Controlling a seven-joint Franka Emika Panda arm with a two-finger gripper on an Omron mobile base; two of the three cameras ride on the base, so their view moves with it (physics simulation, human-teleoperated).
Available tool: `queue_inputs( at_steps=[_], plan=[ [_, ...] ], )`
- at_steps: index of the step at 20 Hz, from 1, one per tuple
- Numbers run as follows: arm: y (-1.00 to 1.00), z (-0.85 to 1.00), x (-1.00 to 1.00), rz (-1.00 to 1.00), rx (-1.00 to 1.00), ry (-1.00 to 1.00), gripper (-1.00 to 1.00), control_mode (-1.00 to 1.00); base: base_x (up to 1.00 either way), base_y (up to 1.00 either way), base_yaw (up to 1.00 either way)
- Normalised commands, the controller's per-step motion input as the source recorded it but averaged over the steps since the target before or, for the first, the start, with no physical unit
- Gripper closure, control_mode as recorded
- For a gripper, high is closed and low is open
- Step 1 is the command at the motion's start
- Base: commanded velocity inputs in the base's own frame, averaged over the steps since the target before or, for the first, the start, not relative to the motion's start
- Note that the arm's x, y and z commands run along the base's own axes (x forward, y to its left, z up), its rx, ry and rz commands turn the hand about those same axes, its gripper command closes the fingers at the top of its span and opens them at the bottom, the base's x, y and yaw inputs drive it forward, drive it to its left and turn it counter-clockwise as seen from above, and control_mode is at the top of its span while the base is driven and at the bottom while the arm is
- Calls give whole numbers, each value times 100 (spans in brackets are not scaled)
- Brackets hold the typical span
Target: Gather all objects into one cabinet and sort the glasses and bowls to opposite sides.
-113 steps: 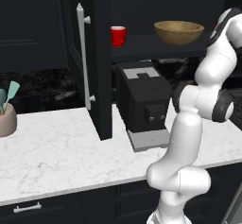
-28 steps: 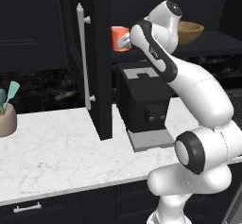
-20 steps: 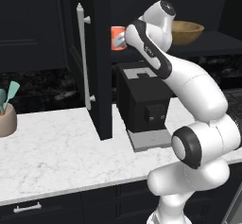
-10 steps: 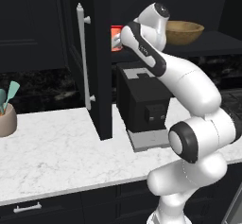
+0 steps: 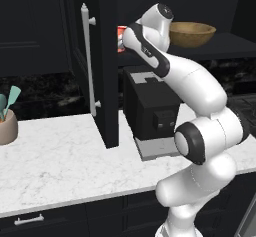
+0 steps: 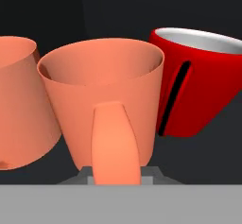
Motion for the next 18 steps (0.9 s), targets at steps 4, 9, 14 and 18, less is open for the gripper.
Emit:
queue_inputs(
  at_steps=[4, 9, 14, 18],
  plan=[
    [4, -2, 22, 0, 0, 0, 100, -100, 0, 0, 0],
    [6, 0, 4, 0, 0, 0, -100, -100, 0, 0, 0],
    [0, 0, 0, 0, 0, 0, -100, -100, 0, 0, 0],
    [-1, 0, -3, 0, 0, 0, -100, -100, 0, 0, 0]
  ],
)
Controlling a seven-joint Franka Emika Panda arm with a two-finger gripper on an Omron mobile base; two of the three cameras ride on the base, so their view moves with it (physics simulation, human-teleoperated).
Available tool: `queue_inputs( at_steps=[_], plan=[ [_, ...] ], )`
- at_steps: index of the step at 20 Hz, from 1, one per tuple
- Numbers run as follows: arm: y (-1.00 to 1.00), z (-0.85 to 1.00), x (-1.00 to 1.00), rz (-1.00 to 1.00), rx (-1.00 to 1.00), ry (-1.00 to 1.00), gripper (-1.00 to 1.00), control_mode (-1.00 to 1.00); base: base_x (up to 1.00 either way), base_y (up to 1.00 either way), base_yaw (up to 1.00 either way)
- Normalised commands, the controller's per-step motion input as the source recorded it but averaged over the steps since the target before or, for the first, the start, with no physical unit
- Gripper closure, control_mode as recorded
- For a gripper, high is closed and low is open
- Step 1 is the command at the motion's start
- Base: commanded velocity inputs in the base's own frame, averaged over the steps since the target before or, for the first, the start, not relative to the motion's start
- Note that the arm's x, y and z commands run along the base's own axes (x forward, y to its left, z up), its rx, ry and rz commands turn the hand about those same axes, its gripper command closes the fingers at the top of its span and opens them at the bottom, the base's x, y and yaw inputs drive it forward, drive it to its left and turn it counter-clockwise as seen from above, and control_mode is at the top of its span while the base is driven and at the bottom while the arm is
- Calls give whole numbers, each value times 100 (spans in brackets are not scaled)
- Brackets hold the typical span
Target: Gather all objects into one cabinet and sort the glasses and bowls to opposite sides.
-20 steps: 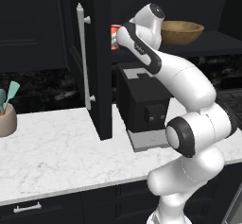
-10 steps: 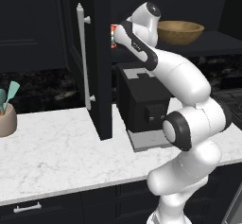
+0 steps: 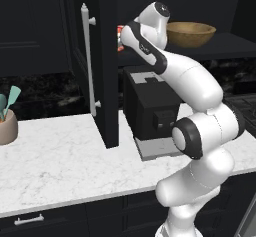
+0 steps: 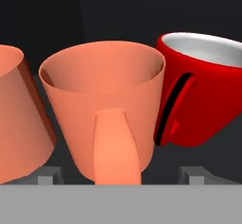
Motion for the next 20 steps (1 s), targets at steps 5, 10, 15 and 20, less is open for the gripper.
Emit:
queue_inputs(
  at_steps=[5, 10, 15, 20],
  plan=[
    [-22, 0, -51, -3, 0, -5, -100, -100, 0, 0, 0],
    [-35, 0, -56, -13, 0, -7, -100, -100, 0, 0, 0],
    [-43, 0, -27, -10, 0, -2, -100, -100, 0, 0, 0],
    [-41, 20, -23, -7, -1, 0, -100, -100, 0, 0, 0]
  ],
)
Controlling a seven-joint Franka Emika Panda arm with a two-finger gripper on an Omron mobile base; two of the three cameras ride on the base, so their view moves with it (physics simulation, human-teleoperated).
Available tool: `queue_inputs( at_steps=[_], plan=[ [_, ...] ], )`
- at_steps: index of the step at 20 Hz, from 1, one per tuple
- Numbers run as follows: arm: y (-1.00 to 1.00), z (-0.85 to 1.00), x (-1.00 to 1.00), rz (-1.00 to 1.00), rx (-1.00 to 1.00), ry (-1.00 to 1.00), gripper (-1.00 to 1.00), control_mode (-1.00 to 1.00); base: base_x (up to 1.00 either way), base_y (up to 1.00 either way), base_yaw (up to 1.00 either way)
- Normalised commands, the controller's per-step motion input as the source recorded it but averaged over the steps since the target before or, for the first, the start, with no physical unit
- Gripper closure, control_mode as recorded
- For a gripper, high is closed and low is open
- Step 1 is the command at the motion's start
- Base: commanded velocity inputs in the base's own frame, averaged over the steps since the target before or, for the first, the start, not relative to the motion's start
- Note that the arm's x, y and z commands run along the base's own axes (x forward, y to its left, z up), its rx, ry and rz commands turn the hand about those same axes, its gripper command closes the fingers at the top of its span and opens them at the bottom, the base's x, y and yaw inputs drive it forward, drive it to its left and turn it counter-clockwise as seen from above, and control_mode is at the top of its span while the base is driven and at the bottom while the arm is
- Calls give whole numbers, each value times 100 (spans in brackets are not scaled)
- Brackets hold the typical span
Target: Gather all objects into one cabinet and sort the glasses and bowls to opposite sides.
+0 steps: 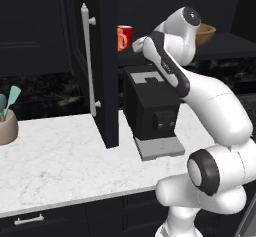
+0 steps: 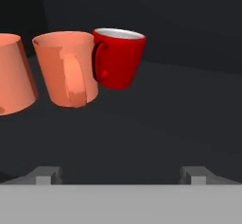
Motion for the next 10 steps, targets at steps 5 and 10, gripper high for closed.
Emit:
queue_inputs(
  at_steps=[5, 10],
  plan=[
    [-42, 11, -27, -7, -6, 0, -100, -100, 0, 0, 0],
    [-33, 3, -20, -6, -18, 0, -100, -100, 0, 0, 0]
  ],
)
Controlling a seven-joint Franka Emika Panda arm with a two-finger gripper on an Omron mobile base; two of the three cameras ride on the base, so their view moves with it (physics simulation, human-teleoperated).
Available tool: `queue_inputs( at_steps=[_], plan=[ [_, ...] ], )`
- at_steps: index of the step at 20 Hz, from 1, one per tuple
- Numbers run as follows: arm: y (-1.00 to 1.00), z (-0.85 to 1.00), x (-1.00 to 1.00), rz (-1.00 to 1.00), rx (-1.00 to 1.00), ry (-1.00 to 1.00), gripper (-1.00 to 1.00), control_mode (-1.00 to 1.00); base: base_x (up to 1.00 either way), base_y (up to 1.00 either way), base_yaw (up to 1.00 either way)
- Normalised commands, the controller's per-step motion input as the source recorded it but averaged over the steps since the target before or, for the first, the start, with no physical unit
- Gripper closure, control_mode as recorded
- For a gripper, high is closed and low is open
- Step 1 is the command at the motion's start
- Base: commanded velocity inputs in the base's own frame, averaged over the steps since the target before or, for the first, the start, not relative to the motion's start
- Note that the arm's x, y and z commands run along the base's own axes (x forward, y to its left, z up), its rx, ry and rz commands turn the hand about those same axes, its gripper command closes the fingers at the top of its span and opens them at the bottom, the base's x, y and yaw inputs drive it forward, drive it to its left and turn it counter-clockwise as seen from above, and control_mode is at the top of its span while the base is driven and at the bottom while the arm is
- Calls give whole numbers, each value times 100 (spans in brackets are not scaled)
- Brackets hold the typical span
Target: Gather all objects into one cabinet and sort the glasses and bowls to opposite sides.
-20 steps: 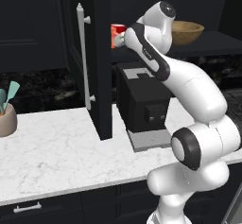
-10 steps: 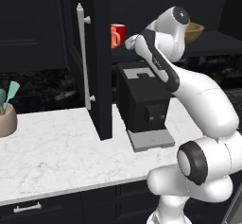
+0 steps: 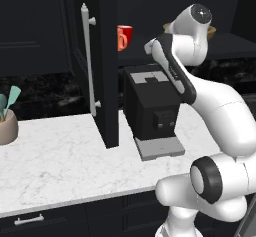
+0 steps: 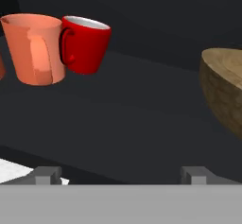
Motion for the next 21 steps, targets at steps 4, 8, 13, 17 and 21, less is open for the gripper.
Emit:
queue_inputs(
  at_steps=[4, 8, 13, 17, 21],
  plan=[
    [-26, 2, -13, 0, -27, 5, -100, -100, 0, 0, 0],
    [-20, 8, -15, 0, -25, 15, -100, -100, 0, 0, 0],
    [-21, 16, -16, 0, -24, 22, -100, -100, 0, 0, 0],
    [-21, 5, -18, 0, -23, 20, -100, -100, 0, 0, 0],
    [-24, 2, -9, 0, -19, 14, -100, -100, 0, 0, 0]
  ],
)
